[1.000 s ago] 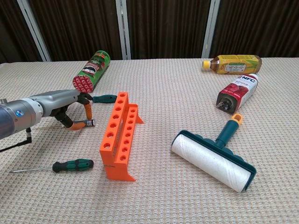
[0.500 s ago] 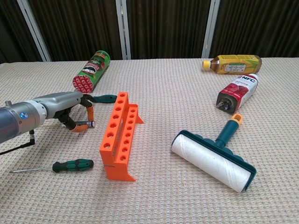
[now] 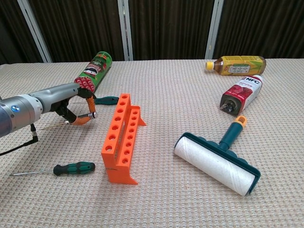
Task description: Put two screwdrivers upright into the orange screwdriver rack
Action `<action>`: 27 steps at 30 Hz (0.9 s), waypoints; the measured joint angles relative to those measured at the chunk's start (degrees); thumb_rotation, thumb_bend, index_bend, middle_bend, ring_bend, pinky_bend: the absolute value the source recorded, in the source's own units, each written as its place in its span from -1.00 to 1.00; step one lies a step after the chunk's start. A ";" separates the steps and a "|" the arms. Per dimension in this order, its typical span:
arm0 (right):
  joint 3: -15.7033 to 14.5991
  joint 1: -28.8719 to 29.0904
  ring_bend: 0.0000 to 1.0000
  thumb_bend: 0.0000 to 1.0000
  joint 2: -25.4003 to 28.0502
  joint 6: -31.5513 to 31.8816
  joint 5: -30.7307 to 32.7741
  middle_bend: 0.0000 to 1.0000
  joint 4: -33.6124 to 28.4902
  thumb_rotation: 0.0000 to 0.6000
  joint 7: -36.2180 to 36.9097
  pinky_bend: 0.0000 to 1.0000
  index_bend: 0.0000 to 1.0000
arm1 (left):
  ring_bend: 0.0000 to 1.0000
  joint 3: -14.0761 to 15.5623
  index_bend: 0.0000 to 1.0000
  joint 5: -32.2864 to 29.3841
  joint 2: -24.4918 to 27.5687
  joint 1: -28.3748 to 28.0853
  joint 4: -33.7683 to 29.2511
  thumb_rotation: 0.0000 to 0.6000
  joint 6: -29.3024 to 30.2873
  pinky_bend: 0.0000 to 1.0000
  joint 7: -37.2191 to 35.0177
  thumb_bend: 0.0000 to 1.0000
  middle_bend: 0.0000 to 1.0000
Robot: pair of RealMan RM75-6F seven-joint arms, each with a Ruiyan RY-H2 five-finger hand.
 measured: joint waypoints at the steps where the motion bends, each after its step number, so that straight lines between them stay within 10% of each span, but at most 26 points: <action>1: -0.01 -0.02 -1.00 -1.00 0.00 0.03 -0.04 -1.00 0.00 1.00 0.02 -1.00 -1.00 | -1.00 -0.27 0.14 0.36 0.48 0.21 -0.71 1.00 0.24 -1.00 -0.84 -0.09 -0.74; 27: 0.10 0.09 -1.00 -1.00 -0.24 -0.23 -0.21 -1.00 1.36 1.00 2.16 -1.00 -1.00 | -1.00 -9.51 0.18 26.01 10.87 6.44 -14.06 1.00 3.07 -0.99 -65.87 0.00 -0.66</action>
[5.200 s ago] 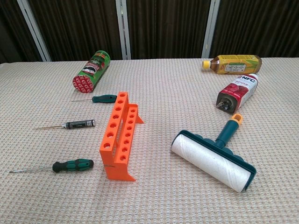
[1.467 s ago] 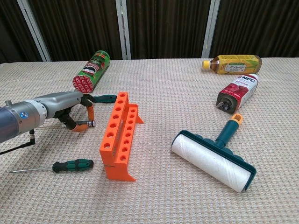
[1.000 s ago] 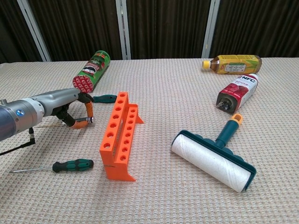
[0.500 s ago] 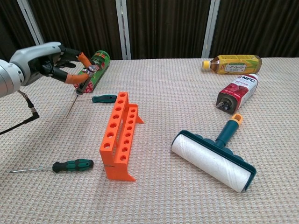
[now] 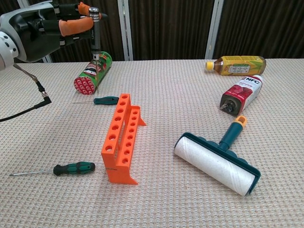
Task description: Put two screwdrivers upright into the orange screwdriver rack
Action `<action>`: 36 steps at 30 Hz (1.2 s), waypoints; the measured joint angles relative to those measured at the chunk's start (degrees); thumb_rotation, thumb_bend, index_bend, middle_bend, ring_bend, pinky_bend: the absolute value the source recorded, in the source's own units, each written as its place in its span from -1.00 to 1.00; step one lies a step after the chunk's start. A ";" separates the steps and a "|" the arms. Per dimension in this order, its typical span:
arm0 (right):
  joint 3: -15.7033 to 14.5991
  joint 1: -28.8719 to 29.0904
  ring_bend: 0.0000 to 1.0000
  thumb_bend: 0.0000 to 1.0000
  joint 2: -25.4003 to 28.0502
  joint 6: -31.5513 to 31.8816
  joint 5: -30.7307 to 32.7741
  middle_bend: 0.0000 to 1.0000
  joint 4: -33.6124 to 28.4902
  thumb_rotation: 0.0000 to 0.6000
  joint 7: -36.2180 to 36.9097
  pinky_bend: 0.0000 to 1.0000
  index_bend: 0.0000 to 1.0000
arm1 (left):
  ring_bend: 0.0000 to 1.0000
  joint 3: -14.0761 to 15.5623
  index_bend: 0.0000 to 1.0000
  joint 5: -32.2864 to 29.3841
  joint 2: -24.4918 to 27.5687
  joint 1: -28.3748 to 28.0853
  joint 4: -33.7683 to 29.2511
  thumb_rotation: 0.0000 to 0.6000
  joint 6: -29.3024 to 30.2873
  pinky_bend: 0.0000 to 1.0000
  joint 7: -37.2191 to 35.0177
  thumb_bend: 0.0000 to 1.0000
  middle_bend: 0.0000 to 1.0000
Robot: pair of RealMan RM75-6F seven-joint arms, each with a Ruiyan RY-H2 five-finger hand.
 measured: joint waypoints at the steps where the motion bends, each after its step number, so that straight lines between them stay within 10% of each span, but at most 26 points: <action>1: -0.01 0.05 -1.00 -1.00 -0.06 -0.08 -0.01 -1.00 0.04 1.00 0.04 -1.00 -1.00 | -1.00 -0.01 0.18 0.66 -0.15 -0.16 0.14 1.00 0.31 -0.99 -1.01 0.00 -0.66; 36: 0.39 0.44 -1.00 -1.00 -0.25 -1.49 1.31 -1.00 0.52 1.00 0.26 -1.00 -1.00 | -1.00 2.65 0.18 -1.39 -8.20 -7.35 10.54 1.00 0.31 -0.97 -5.41 0.00 -0.66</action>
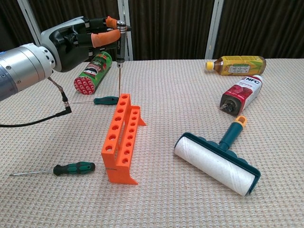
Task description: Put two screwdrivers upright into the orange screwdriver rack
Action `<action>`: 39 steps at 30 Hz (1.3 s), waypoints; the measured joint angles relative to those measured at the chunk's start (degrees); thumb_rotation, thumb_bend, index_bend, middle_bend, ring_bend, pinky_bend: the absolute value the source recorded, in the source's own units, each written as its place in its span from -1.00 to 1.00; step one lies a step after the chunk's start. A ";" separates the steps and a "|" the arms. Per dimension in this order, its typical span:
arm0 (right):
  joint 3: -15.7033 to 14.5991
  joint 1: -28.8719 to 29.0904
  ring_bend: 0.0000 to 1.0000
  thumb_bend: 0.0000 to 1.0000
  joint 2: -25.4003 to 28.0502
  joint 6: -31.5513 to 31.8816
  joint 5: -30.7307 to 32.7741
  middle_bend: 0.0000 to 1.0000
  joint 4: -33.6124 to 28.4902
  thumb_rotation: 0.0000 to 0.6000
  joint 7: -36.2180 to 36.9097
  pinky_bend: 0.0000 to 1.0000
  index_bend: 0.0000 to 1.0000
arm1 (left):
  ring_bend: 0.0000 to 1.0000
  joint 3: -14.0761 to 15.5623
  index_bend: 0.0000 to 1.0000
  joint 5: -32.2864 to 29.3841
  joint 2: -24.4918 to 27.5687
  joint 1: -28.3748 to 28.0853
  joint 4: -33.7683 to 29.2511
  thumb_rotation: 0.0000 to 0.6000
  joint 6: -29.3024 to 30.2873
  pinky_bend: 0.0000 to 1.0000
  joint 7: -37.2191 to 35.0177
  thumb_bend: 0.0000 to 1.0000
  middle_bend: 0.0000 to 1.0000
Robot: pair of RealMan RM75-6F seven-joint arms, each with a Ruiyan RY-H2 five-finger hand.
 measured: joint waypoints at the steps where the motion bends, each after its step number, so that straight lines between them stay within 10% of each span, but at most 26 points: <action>1: -0.01 0.00 -1.00 -1.00 0.00 -0.02 0.00 -1.00 0.01 1.00 0.00 -1.00 -1.00 | -1.00 0.02 0.18 -0.02 0.05 -0.03 -0.06 1.00 0.00 -0.97 -0.16 0.00 -0.66; 39: 0.11 0.17 -1.00 -1.00 -0.18 -0.63 0.39 -1.00 0.76 1.00 0.72 -1.00 -1.00 | -1.00 1.20 0.18 -2.66 0.40 -1.75 0.58 1.00 -1.36 -0.93 1.64 0.00 -0.66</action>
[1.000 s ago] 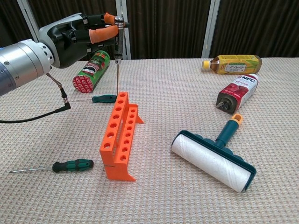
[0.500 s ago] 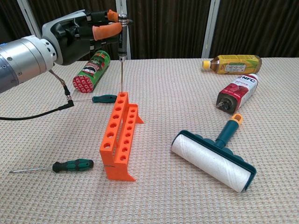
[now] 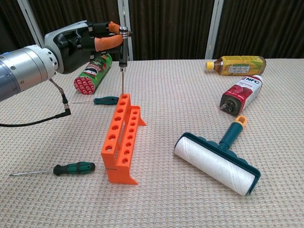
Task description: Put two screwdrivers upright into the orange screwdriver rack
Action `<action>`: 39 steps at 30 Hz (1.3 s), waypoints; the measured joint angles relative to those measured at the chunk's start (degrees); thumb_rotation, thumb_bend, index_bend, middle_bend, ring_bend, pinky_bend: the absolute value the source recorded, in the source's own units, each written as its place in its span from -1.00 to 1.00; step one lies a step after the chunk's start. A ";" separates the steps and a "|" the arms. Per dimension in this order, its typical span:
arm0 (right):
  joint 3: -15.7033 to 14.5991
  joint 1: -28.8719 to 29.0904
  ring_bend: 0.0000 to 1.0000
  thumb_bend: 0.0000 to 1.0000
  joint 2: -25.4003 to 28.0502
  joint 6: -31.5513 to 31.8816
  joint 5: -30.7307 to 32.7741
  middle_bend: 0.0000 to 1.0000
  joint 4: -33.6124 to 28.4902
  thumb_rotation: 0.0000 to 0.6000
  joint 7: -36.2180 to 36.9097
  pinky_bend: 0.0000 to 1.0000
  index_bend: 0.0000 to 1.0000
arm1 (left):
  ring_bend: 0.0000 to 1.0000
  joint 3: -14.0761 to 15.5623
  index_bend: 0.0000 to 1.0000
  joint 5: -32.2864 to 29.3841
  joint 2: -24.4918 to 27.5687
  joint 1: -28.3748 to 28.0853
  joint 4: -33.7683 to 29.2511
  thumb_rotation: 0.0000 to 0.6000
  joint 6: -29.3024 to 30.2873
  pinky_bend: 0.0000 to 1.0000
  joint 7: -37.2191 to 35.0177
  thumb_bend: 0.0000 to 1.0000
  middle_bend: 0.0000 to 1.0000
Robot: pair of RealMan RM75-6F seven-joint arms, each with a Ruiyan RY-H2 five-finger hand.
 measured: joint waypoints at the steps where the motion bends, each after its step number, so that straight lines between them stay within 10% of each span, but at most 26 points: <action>1: 0.00 -0.01 -1.00 -1.00 0.00 0.03 -0.01 -1.00 0.01 1.00 0.00 -1.00 -1.00 | -1.00 0.08 0.18 0.01 -0.03 0.00 0.08 1.00 -0.03 -0.93 0.06 0.00 -0.66; 39: 0.06 0.00 -1.00 -1.00 0.07 -0.25 0.31 -1.00 -0.18 1.00 -0.37 -1.00 -1.00 | -1.00 3.27 0.18 -0.38 -2.70 0.31 4.44 1.00 -2.27 -0.93 4.04 0.00 -0.66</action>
